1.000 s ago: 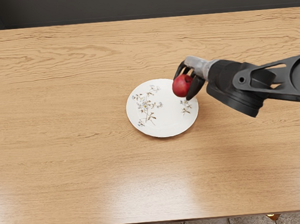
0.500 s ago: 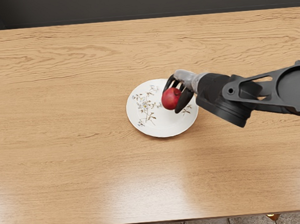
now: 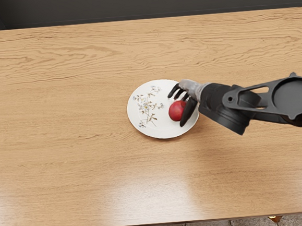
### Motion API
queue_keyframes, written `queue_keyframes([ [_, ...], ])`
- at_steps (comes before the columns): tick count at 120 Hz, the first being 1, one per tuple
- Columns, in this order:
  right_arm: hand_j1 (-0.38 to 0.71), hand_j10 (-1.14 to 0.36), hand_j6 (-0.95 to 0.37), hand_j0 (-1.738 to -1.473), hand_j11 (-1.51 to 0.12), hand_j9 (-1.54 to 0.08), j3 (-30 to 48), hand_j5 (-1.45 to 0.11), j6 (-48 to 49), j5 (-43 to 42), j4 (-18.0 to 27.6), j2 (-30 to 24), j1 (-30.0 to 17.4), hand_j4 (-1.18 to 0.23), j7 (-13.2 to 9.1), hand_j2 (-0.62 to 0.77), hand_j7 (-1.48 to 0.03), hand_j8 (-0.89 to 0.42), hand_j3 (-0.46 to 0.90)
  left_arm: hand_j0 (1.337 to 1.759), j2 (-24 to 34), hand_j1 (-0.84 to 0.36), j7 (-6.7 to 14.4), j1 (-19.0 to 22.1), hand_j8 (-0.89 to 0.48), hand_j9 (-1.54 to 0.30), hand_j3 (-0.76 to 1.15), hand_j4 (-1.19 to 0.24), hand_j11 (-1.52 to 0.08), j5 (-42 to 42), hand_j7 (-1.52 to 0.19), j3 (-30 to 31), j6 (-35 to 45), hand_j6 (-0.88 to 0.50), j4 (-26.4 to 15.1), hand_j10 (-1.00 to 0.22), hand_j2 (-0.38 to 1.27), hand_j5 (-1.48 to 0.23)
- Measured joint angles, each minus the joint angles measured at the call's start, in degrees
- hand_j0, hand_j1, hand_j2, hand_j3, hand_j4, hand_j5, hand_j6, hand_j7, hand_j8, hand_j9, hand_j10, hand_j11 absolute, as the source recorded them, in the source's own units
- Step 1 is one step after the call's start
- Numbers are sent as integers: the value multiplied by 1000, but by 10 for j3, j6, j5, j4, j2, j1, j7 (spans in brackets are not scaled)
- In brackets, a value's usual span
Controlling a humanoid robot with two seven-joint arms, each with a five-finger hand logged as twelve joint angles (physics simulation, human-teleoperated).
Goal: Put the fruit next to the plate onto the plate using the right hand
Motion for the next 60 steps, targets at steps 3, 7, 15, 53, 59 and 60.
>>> queue_keyframes([
  [3, -2, -363, -195, -1655, -537, -533, 4, -531, 1, 0, -2, 1, 0, -273, -1, 58, -500, -226, 0, 1658, 0, 349, 0, 0, 0, 0, 0, 0, 0, 0, 0, 0, 0, 0, 0, 0, 0, 0],
  [7, -49, -313, -170, -1656, -462, -458, 8, -456, 4, 1, -5, 3, 0, -236, -2, 48, -430, -196, 0, 1658, 0, 349, 0, 0, 0, 0, 0, 0, 0, 0, 0, 0, 0, 0, 0, 0, 0, 0],
  [15, -124, -233, -130, -1656, -343, -341, 16, -339, 27, 3, -7, 3, 0, -178, -4, 34, -320, -149, 0, 1658, 0, 349, 0, 0, 0, 0, 0, 0, 0, 0, 0, 0, 0, 0, 0, 0, 0, 0],
  [53, -276, -72, -51, -1658, -101, -101, 119, -100, 291, 10, 19, -105, 3, -61, -14, 3, -96, -55, 0, 1658, 0, 349, 0, 0, 0, 0, 0, 0, 0, 0, 0, 0, 0, 0, 0, 0, 0, 0],
  [59, -285, -63, -47, -1658, -87, -87, 137, -86, 336, 10, 21, -125, 3, -54, -15, 2, -83, -49, 0, 1658, 0, 349, 0, 0, 0, 0, 0, 0, 0, 0, 0, 0, 0, 0, 0, 0, 0, 0],
  [60, -286, -61, -46, -1658, -85, -84, 140, -84, 344, 10, 21, -129, 3, -53, -15, 1, -81, -49, 0, 1658, 0, 349, 0, 0, 0, 0, 0, 0, 0, 0, 0, 0, 0, 0, 0, 0, 0, 0],
])
